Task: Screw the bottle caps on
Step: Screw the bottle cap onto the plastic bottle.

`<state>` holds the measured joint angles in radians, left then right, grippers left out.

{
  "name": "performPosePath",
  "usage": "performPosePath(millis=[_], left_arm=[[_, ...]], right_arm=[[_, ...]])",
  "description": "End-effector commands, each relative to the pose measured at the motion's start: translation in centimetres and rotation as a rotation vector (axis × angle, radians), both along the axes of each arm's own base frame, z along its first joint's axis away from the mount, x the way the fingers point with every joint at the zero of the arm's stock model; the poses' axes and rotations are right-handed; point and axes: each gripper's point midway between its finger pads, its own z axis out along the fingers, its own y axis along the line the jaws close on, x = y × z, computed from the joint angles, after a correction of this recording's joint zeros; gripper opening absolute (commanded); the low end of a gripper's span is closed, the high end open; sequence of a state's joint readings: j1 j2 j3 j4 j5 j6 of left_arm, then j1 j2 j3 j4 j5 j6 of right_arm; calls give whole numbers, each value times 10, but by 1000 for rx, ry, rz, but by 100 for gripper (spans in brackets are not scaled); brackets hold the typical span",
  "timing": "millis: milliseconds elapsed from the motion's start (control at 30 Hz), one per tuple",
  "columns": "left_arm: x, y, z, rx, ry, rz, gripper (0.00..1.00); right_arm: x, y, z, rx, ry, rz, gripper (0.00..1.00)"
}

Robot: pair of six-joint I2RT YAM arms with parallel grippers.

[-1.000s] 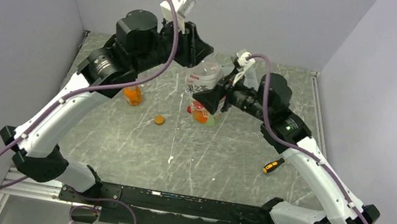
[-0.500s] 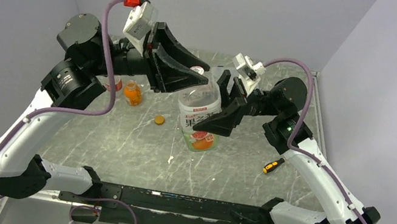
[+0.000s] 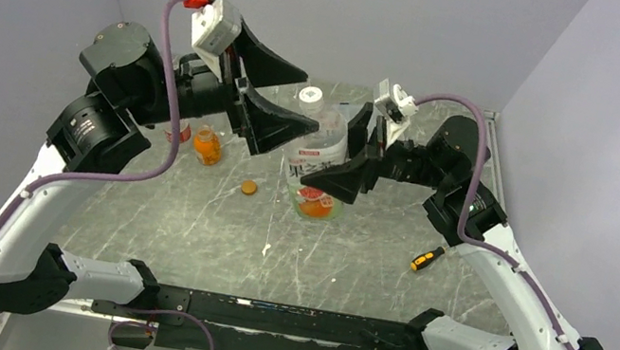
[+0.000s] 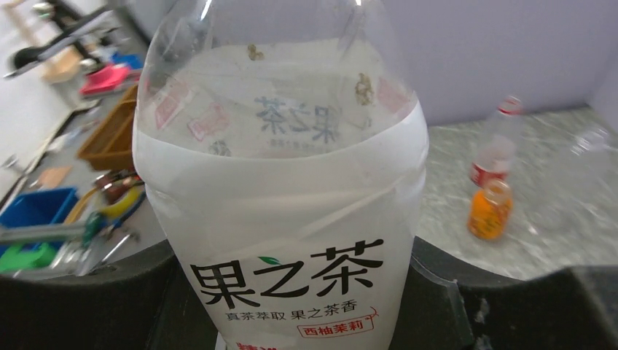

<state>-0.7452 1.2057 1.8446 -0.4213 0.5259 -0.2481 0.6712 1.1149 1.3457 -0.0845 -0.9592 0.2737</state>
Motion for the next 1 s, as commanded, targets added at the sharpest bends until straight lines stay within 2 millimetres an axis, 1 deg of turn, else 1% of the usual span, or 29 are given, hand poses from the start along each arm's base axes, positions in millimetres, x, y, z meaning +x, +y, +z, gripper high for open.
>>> performPosePath(millis=[0,33,100,167,233,333,400,433,467,500,667,833,967], left_arm=[[20,19,20,-41,-31,170,100],[24,21,21,-53,-25,196,99],[39,28,22,-80,-3,283,99],[60,37,22,-103,44,404,99],[78,41,17,-95,77,486,96],[92,33,10,-67,123,512,91],[104,32,4,-46,152,556,88],[110,31,0,-29,168,574,86],[114,32,0,-26,179,597,85],[120,30,-6,-13,195,613,84],[137,31,-24,30,242,690,77],[149,41,-40,58,259,784,71],[153,42,-48,77,272,807,68]], right_arm=[[53,-7,0,-9,-7,-330,18],[61,-7,-2,-13,4,-372,17],[79,-9,-6,-15,25,-478,17],[90,-10,-9,-12,34,-549,16],[99,-9,-13,-19,44,-608,16],[114,-4,-23,-54,60,-689,15],[121,0,-30,-80,67,-726,15],[123,3,-34,-92,67,-740,15],[125,5,-36,-101,66,-753,15],[125,7,-38,-108,65,-760,15],[130,14,-44,-138,65,-791,14],[135,15,-48,-148,68,-818,14],[137,17,-49,-151,66,-817,14]])
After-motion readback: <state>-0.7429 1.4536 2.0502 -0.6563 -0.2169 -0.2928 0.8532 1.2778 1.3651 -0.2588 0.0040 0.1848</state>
